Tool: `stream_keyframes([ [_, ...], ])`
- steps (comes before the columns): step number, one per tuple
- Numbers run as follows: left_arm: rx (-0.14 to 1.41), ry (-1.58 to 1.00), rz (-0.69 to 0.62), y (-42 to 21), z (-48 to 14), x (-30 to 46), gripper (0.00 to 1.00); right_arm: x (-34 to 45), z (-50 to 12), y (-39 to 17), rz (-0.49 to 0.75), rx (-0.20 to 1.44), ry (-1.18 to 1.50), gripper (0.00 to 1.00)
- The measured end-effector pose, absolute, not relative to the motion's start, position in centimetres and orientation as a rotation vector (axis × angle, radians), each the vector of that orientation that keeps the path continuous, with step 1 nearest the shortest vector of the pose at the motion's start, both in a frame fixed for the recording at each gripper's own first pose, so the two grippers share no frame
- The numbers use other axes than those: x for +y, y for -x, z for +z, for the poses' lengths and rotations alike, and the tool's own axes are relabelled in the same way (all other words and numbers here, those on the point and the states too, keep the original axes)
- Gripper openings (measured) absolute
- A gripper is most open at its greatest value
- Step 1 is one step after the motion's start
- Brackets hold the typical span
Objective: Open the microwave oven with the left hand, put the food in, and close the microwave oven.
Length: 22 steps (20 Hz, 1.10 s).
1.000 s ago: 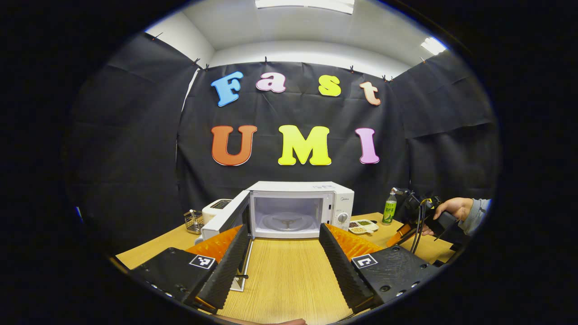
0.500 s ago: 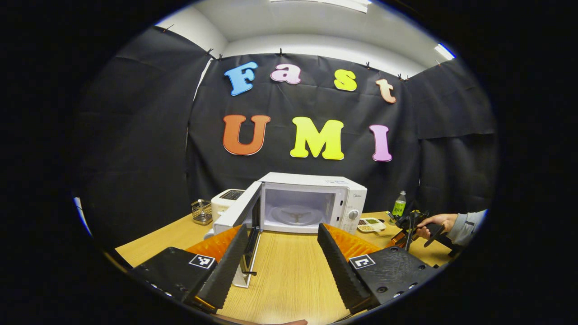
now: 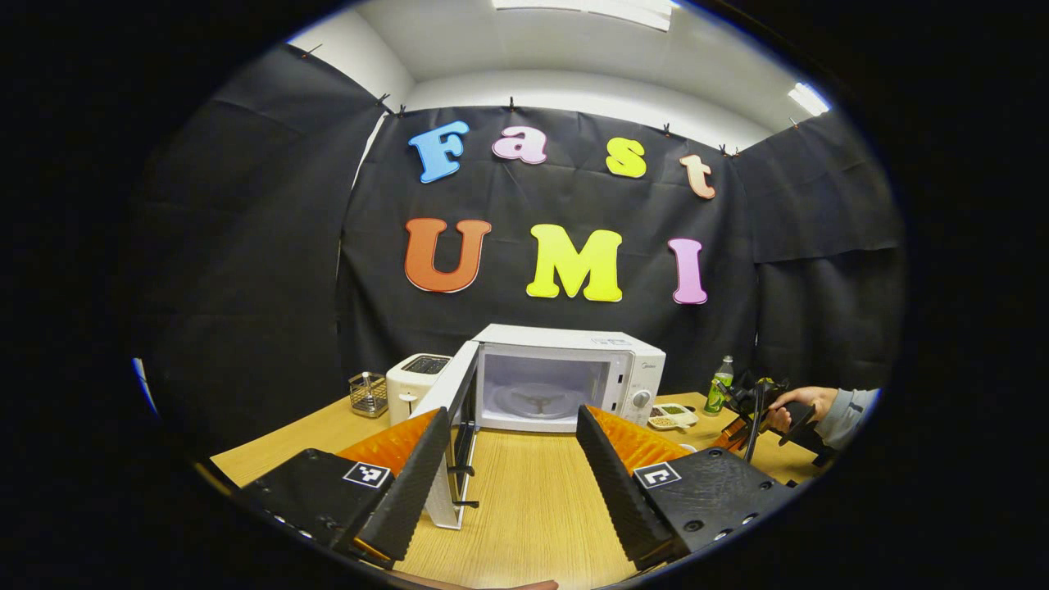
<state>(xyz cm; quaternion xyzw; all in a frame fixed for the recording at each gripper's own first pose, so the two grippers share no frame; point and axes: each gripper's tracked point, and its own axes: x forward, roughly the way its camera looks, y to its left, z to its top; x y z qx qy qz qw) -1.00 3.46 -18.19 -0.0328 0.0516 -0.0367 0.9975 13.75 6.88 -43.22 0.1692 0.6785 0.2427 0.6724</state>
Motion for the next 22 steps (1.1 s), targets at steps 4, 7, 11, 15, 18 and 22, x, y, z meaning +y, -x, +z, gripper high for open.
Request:
stream_keyframes([
  [4,0.094,0.078,-0.086,1.1,-18.4,4.7,0.92,9.9,-40.6,-13.6,0.563,1.477,-0.368,0.04],
  [7,0.104,0.057,-0.070,1.2,-19.0,6.3,0.92,12.9,-40.1,-14.0,0.558,1.438,-0.328,0.04],
  [11,0.098,0.029,-0.056,1.7,-19.0,8.0,0.92,18.8,-39.8,-13.8,0.566,1.407,-0.407,0.04],
  [15,0.082,0.014,-0.040,1.9,-18.9,9.3,0.92,23.7,-41.1,-13.8,0.417,1.324,-0.582,0.04],
  [18,0.093,0.013,-0.018,2.1,-19.4,10.3,0.92,27.7,-42.0,-13.6,0.365,1.301,-0.726,0.04],
  [22,0.088,0.030,0.039,2.8,-19.1,11.9,0.92,32.3,-41.9,-14.0,0.335,1.209,-0.824,0.04],
])
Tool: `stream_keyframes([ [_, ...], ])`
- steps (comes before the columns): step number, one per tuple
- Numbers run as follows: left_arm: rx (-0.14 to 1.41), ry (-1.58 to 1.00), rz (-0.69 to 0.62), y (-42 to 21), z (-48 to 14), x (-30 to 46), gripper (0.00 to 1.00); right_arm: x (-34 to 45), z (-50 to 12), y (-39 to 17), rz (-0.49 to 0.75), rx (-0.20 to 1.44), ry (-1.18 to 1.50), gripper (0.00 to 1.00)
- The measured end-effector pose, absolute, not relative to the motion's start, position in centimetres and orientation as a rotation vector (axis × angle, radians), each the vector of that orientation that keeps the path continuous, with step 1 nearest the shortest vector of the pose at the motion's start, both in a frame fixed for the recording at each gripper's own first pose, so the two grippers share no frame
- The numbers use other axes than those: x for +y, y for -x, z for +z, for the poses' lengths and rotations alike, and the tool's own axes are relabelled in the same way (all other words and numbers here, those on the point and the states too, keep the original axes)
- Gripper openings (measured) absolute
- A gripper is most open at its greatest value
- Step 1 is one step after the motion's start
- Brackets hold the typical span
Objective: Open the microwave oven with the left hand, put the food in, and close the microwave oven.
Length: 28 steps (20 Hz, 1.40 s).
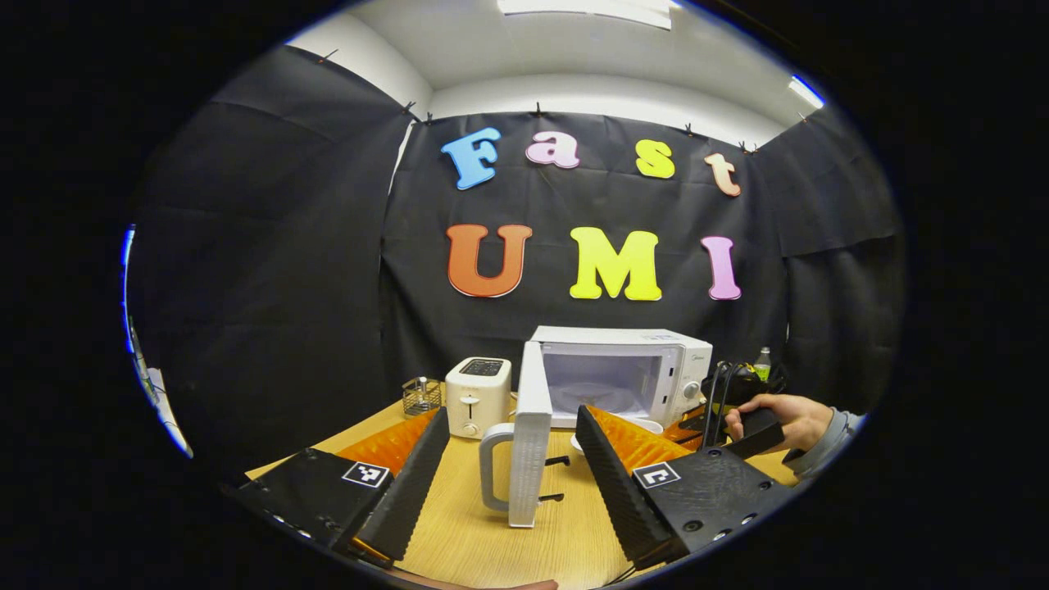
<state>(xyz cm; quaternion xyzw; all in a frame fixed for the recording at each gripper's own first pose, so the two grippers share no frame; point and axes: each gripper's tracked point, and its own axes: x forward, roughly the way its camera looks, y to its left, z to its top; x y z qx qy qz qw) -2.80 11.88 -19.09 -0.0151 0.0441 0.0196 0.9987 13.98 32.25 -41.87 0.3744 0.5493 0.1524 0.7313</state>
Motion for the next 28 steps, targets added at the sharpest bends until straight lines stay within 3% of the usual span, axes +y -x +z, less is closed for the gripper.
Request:
stream_keyframes([
  [2,0.073,0.040,0.036,3.1,-18.6,11.9,0.92,34.5,-41.6,-15.1,0.327,1.140,-0.904,0.04],
  [8,0.066,0.035,0.036,3.2,-18.6,12.8,0.92,36.1,-42.7,-21.3,0.067,0.940,-1.129,0.05],
  [16,0.091,0.021,0.048,2.5,-19.9,13.3,0.92,36.7,-41.2,-31.4,-0.055,0.572,-1.209,0.05],
  [17,0.093,0.018,0.053,2.4,-20.1,13.3,0.92,36.8,-41.5,-32.3,-0.073,0.542,-1.218,0.00],
  [18,0.095,0.020,0.058,2.3,-20.0,13.4,0.92,37.0,-41.9,-33.1,-0.081,0.523,-1.221,0.05],
  [26,0.086,0.029,0.073,2.0,-20.0,14.0,0.93,38.5,-43.8,-36.0,-0.059,0.423,-1.110,0.09],
  [27,0.089,0.026,0.080,2.0,-20.2,14.3,0.93,38.5,-43.8,-36.1,-0.047,0.410,-1.082,0.09],
  [28,0.091,0.025,0.085,2.1,-20.3,14.5,0.92,38.8,-43.6,-36.1,-0.040,0.390,-1.068,0.02],
])
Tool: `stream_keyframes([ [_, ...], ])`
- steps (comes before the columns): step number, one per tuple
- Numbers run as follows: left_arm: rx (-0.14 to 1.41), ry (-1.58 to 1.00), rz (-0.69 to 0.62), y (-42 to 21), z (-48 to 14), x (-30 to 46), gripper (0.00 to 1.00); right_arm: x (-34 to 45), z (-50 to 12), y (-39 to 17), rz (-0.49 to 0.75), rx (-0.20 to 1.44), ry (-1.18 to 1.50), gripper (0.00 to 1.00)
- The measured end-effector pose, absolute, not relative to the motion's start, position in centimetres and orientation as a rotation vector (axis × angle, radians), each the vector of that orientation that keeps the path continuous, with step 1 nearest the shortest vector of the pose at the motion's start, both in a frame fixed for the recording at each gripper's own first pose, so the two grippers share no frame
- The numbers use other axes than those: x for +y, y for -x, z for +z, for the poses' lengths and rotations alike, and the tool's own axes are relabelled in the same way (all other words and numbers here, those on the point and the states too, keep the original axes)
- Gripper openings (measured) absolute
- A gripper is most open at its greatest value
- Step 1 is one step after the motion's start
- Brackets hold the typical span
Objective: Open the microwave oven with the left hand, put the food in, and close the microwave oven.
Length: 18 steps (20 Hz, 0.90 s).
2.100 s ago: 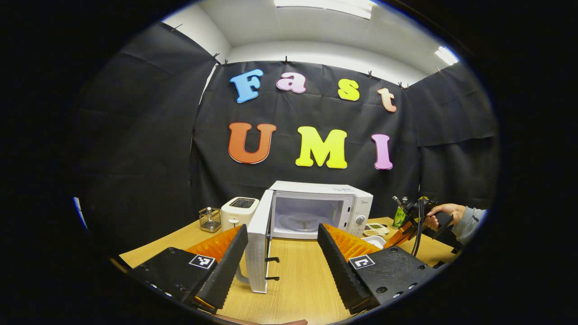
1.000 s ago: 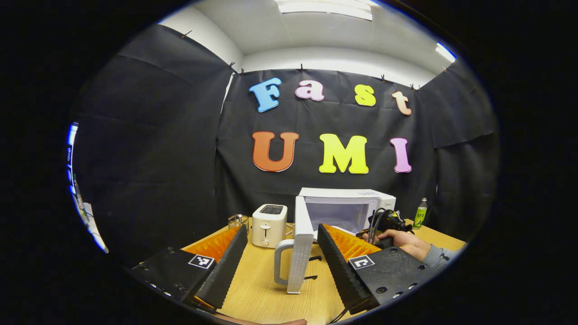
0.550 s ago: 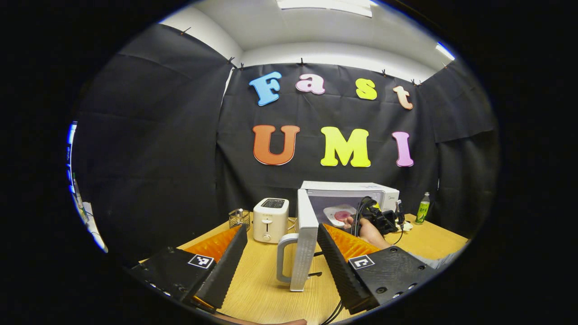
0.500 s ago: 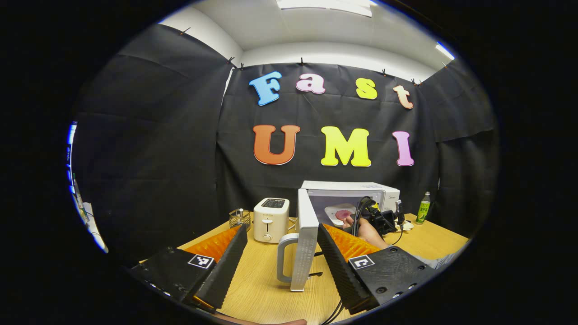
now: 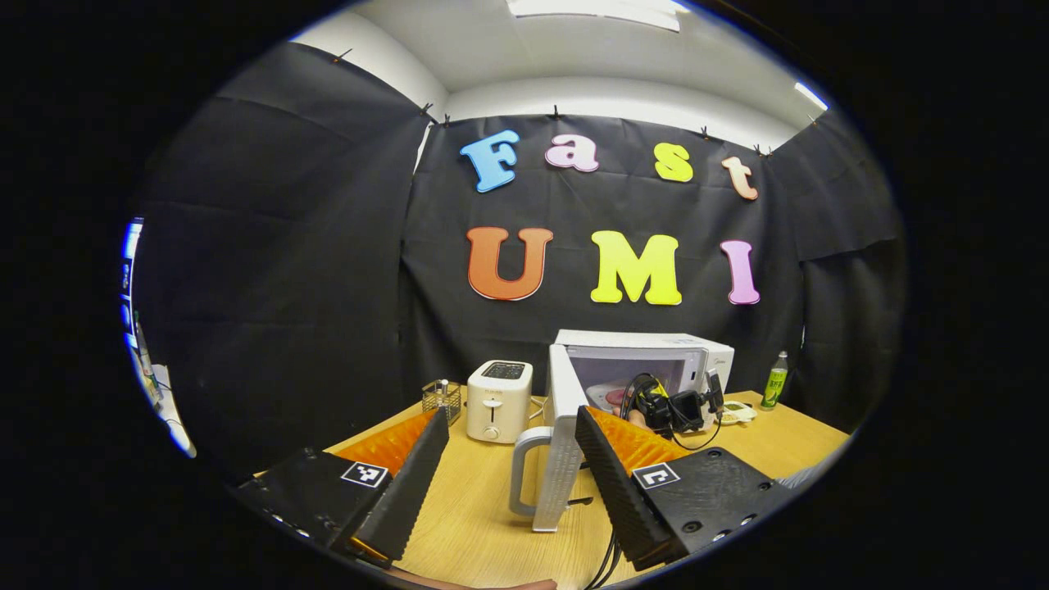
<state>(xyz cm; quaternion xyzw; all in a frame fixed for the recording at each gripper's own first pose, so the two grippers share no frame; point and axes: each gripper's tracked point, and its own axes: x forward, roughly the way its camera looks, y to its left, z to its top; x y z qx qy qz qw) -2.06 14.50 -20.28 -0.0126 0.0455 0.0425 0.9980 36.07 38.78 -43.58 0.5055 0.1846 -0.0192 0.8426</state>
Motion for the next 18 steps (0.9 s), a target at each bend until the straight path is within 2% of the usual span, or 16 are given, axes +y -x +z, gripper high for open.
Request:
stream_keyframes([
  [1,0.094,0.029,0.089,2.0,-20.5,14.6,0.92,38.7,-43.4,-36.2,-0.037,0.374,-1.047,0.02],
  [2,0.097,0.034,0.093,1.8,-20.7,14.8,0.92,38.7,-43.3,-36.2,-0.036,0.364,-1.018,0.11],
  [3,0.103,0.040,0.095,1.7,-21.0,14.9,0.92,38.8,-43.4,-36.2,-0.027,0.357,-0.971,0.03],
  [7,0.115,0.055,0.106,1.5,-21.8,15.7,0.92,39.2,-42.7,-35.8,0.072,0.312,-0.740,0.19],
  [8,0.117,0.056,0.113,1.6,-21.9,15.9,0.93,40.2,-41.8,-35.2,0.133,0.292,-0.688,0.31],
  [10,0.125,0.054,0.132,1.9,-22.3,16.7,0.92,40.7,-41.3,-33.9,0.172,0.266,-0.532,0.96],
  [12,0.137,0.054,0.152,2.2,-22.8,17.6,0.92,40.2,-42.1,-33.0,0.174,0.275,-0.428,1.00],
  [15,0.142,0.058,0.176,2.3,-23.2,18.8,0.93,38.9,-42.3,-31.3,0.188,0.304,-0.327,1.00],
  [16,0.149,0.056,0.183,2.4,-23.4,19.3,0.93,38.3,-42.1,-30.8,0.191,0.295,-0.283,0.90],
  [17,0.159,0.053,0.189,2.4,-23.7,19.8,0.93,37.6,-41.7,-30.3,0.197,0.282,-0.242,0.90],
  [18,0.166,0.051,0.196,2.4,-24.2,20.3,0.93,37.1,-41.1,-29.6,0.208,0.267,-0.208,1.00],
])
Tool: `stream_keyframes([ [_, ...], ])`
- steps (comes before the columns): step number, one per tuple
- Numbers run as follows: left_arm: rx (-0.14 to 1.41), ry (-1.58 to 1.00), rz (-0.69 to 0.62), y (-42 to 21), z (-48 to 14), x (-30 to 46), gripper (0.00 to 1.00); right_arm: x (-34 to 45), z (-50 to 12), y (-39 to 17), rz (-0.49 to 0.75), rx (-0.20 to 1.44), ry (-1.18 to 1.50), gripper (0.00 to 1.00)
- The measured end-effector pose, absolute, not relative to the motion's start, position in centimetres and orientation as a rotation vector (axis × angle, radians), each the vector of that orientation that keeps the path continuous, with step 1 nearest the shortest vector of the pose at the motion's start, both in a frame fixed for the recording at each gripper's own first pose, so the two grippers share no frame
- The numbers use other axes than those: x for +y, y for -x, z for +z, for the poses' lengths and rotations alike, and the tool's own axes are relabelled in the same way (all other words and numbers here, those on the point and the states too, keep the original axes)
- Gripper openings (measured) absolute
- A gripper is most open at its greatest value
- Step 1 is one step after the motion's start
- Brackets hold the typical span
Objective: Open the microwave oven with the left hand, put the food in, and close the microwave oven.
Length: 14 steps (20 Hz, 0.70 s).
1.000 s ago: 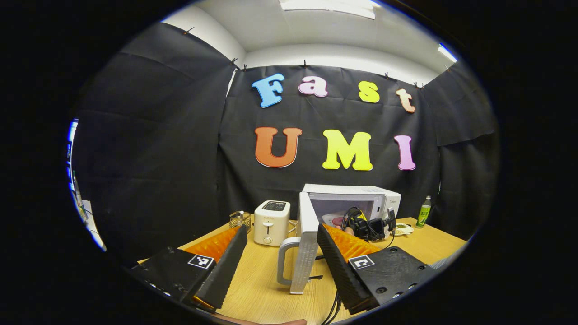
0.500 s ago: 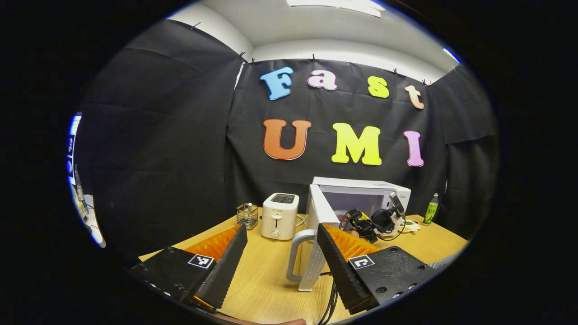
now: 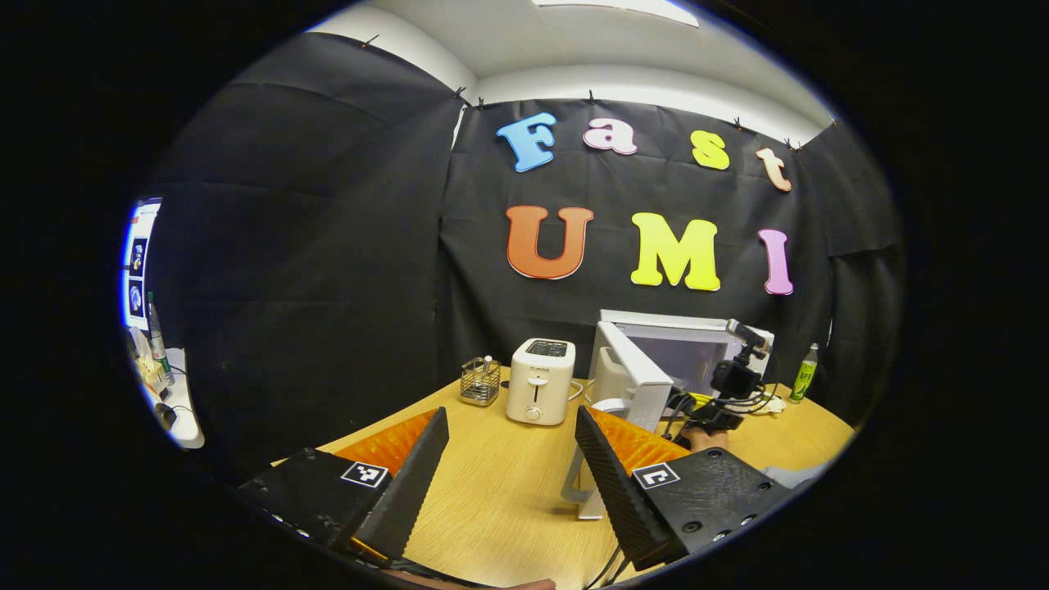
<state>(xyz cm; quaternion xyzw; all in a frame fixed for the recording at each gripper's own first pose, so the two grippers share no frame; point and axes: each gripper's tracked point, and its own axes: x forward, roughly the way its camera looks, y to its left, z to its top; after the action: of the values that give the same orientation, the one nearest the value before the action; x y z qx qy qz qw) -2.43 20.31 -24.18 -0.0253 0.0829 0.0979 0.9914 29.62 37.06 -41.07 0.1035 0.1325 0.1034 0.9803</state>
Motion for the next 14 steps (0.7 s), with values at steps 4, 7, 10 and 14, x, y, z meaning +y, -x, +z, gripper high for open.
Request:
stream_keyframes([
  [4,0.198,0.068,0.210,2.5,-25.7,22.1,0.79,34.8,-39.4,-27.5,0.262,0.272,-0.147,0.90],
  [7,0.186,0.072,0.166,1.9,-26.0,22.1,0.74,31.6,-36.8,-26.3,0.266,0.225,-0.108,1.00],
  [10,0.163,0.082,0.133,0.5,-26.2,22.4,0.87,28.1,-34.5,-24.4,0.272,0.219,-0.074,0.90],
  [14,0.126,0.014,0.155,-1.5,-26.4,23.7,0.51,23.3,-28.3,-20.9,0.301,0.137,-0.035,0.91],
])
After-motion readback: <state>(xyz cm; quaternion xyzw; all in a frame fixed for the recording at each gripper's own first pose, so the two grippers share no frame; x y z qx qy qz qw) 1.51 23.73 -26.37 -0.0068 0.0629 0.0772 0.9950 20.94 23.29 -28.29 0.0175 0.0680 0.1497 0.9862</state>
